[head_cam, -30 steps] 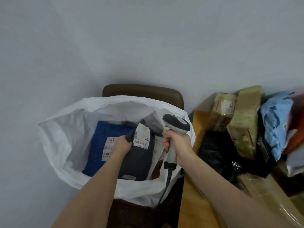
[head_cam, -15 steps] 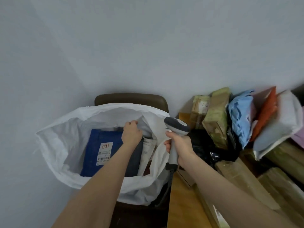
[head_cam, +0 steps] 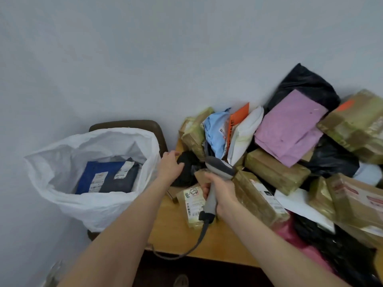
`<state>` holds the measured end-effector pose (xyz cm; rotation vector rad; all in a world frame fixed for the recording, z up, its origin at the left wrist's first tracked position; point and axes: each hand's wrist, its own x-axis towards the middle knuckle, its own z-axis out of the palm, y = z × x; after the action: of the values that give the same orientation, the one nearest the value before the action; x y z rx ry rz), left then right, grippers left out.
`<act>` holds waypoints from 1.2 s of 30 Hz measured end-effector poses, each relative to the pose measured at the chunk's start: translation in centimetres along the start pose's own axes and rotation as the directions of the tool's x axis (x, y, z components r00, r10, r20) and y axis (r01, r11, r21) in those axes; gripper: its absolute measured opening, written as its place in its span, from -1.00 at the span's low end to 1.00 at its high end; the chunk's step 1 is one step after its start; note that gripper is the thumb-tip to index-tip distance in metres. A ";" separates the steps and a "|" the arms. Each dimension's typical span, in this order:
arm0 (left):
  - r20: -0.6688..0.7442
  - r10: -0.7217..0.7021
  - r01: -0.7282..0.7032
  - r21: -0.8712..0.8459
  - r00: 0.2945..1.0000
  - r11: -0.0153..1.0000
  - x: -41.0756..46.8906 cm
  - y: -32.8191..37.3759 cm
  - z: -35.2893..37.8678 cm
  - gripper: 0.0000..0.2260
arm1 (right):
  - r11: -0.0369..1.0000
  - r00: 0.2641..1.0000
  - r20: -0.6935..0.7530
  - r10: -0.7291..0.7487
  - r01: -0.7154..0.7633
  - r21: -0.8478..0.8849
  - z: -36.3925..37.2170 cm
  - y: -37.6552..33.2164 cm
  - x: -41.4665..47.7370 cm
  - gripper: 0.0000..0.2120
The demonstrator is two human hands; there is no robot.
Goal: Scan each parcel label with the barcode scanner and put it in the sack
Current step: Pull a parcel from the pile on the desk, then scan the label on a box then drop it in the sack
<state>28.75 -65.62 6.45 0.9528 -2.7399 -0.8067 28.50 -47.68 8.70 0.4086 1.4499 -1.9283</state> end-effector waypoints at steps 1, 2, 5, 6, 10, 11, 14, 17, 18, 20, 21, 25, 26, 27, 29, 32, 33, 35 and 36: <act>0.017 0.009 -0.010 0.003 1.000 1.000 -1.1 1.6 0.8 -0.59 | 1.000 1.000 -0.022 -0.007 0.007 0.005 -1.6 -0.3 -0.5 -0.85; 0.029 0.024 -0.024 0.006 0.999 1.000 -2.2 3.0 1.6 -0.59 | 1.000 0.999 -0.044 -0.010 0.010 0.011 -3.2 -0.6 -1.1 -0.84; 0.074 0.080 -0.081 0.005 0.994 0.997 -4.5 6.8 4.3 -0.59 | 0.999 0.996 -0.084 -0.004 0.008 0.053 -7.3 -1.5 -2.2 -0.85; 0.092 0.092 -0.093 0.003 0.991 0.996 -5.1 8.1 5.1 -0.59 | 0.998 0.996 -0.089 -0.007 0.013 0.062 -8.6 -1.9 -2.5 -0.87; 0.172 0.148 -0.150 -0.006 0.974 0.989 -5.7 13.0 7.9 -0.57 | 0.998 0.982 -0.181 -0.051 0.057 0.032 -13.2 -4.0 -2.6 -0.89; 0.196 0.157 -0.158 -0.011 0.968 0.987 -5.6 14.1 8.5 -0.56 | 0.997 0.978 -0.199 -0.065 0.072 0.029 -14.2 -4.7 -2.4 -0.89; 0.287 0.117 -0.109 -0.044 0.951 0.993 -5.0 16.2 10.7 -0.55 | 0.992 0.959 -0.262 -0.106 0.121 0.042 -16.9 -6.5 -1.5 -0.88; 0.410 0.009 0.016 -0.057 0.912 0.998 -4.9 16.8 13.2 -0.56 | 0.989 0.927 -0.350 -0.133 0.148 0.015 -19.0 -7.6 -0.1 -0.87; 0.484 -0.039 0.086 -0.074 0.874 0.994 -5.3 16.8 13.9 -0.52 | 0.989 0.921 -0.367 -0.132 0.145 0.008 -19.6 -7.7 0.2 -0.87; 0.642 -0.135 0.251 -0.092 0.754 0.963 -6.3 16.8 15.1 -0.41 | 0.992 0.918 -0.380 -0.113 0.123 0.002 -20.5 -7.7 0.9 -0.84; 0.693 -0.180 0.315 -0.073 0.699 0.946 -6.9 16.6 15.8 -0.36 | 0.994 0.919 -0.381 -0.104 0.112 -0.001 -20.9 -7.6 1.2 -0.82; 0.690 -0.301 0.422 -0.007 0.659 0.907 -7.9 16.1 18.5 -0.24 | 0.997 0.927 -0.371 -0.059 0.077 0.033 -21.7 -7.2 2.4 -0.84; 0.680 -0.318 0.472 -0.047 0.661 0.880 -7.9 16.1 19.1 -0.24 | 0.997 0.931 -0.361 -0.048 0.067 0.040 -22.0 -7.2 2.7 -0.85; 0.663 -0.333 0.525 -0.108 0.671 0.844 -7.9 16.2 19.6 -0.24 | 0.997 0.936 -0.349 -0.039 0.059 0.047 -22.2 -7.3 3.0 -0.85; 0.621 -0.367 0.615 -0.243 0.693 0.750 -8.3 15.8 20.4 -0.27 | 0.998 0.948 -0.318 -0.021 0.041 0.055 -22.6 -7.3 3.4 -0.85; 0.567 -0.419 0.668 -0.350 0.709 0.657 -9.2 15.6 20.1 -0.30 | 0.998 0.965 -0.261 0.009 0.008 0.064 -23.1 -7.4 3.2 -0.86; 0.561 -0.418 0.668 -0.366 0.714 0.648 -9.4 15.7 19.7 -0.31 | 0.998 0.968 -0.249 0.012 0.004 0.065 -23.3 -7.4 3.1 -0.86; 0.550 -0.402 0.647 -0.378 0.732 0.662 -9.7 16.2 18.8 -0.34 | 0.998 0.973 -0.231 0.014 0.000 0.062 -23.8 -7.5 2.7 -0.86; 0.548 -0.389 0.635 -0.379 0.740 0.673 -9.9 16.5 18.1 -0.39 | 0.998 0.974 -0.226 0.007 0.007 0.058 -24.1 -7.6 2.4 -0.86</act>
<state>22.45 -40.71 0.28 1.5943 -2.2388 -1.9925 18.03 -24.88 4.75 0.6739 1.5366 -1.9787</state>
